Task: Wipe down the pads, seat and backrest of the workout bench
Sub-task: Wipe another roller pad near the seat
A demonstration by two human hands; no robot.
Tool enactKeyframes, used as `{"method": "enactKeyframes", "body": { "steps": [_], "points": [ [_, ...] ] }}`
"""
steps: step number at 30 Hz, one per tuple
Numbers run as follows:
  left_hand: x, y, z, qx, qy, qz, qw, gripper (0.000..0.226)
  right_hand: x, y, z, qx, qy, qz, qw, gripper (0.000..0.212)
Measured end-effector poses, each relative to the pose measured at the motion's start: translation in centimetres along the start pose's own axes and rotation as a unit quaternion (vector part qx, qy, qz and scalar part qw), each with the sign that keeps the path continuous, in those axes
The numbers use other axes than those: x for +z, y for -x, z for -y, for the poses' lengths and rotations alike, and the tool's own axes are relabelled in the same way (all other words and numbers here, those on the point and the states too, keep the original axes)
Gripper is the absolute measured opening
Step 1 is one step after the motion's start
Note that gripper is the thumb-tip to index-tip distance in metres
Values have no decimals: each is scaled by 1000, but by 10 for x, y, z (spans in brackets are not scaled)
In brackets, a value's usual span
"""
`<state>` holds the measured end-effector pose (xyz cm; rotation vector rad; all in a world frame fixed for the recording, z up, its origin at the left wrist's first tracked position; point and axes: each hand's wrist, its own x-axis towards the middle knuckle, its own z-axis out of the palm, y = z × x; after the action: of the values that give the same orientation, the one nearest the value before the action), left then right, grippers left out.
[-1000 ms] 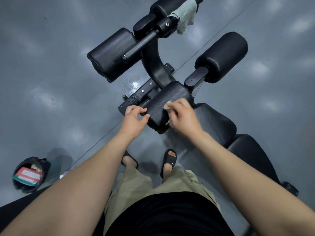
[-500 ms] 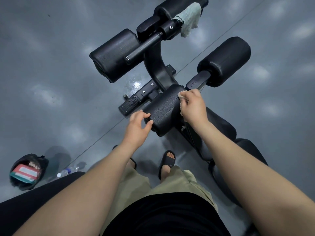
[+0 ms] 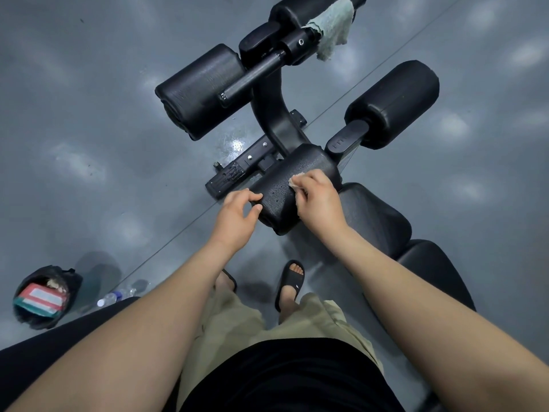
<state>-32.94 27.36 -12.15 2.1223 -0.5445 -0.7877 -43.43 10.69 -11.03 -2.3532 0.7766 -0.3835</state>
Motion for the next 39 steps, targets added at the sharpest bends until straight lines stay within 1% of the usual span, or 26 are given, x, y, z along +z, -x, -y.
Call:
{"method": "enactKeyframes", "body": {
  "steps": [8,10,13,15,18,22,24,27,28,31,34,35,36,37,39],
  "points": [
    [-2,-4,0,-6,3,-2,1000,24,16,21,15,-46,-11,24,999,20],
    [-3,-5,2,-8,11,-2,1000,30,19,25,17,-50,-10,34,998,22],
    [-7,-5,4,-7,1,10,1000,49,23,31,20,-61,-7,43,997,22],
    [-9,-4,4,-4,-10,10,1000,58,25,34,21,-69,-8,50,996,22],
    [-8,-5,3,-9,-20,7,1000,64,27,38,22,-79,-11,57,995,22],
    [-6,-3,2,-16,-18,3,1000,66,30,44,24,-95,-13,65,993,22],
    [-6,-3,2,-12,-17,0,1000,66,34,50,24,-114,1,83,990,22],
    [-6,-2,1,-8,-18,-4,1000,66,43,63,23,-158,55,135,977,20],
    [-6,-1,0,-5,-19,-4,1000,66,45,67,23,-160,64,145,974,20],
    [-5,3,-4,-1,-31,5,1000,62,36,75,21,-127,24,145,981,22],
    [-1,4,-5,-2,-35,6,999,45,8,63,15,-86,-34,120,988,20],
    [0,4,-6,-3,-29,2,1000,37,-4,54,13,-50,-61,110,991,19],
    [2,5,-7,-5,-22,-2,1000,29,-17,46,11,6,-84,105,991,18],
    [4,5,-8,-7,-16,-6,1000,21,-29,37,7,64,-102,109,987,17],
    [7,7,-9,-7,-10,-12,1000,15,-47,23,5,135,-155,118,971,17]
  ]
}}
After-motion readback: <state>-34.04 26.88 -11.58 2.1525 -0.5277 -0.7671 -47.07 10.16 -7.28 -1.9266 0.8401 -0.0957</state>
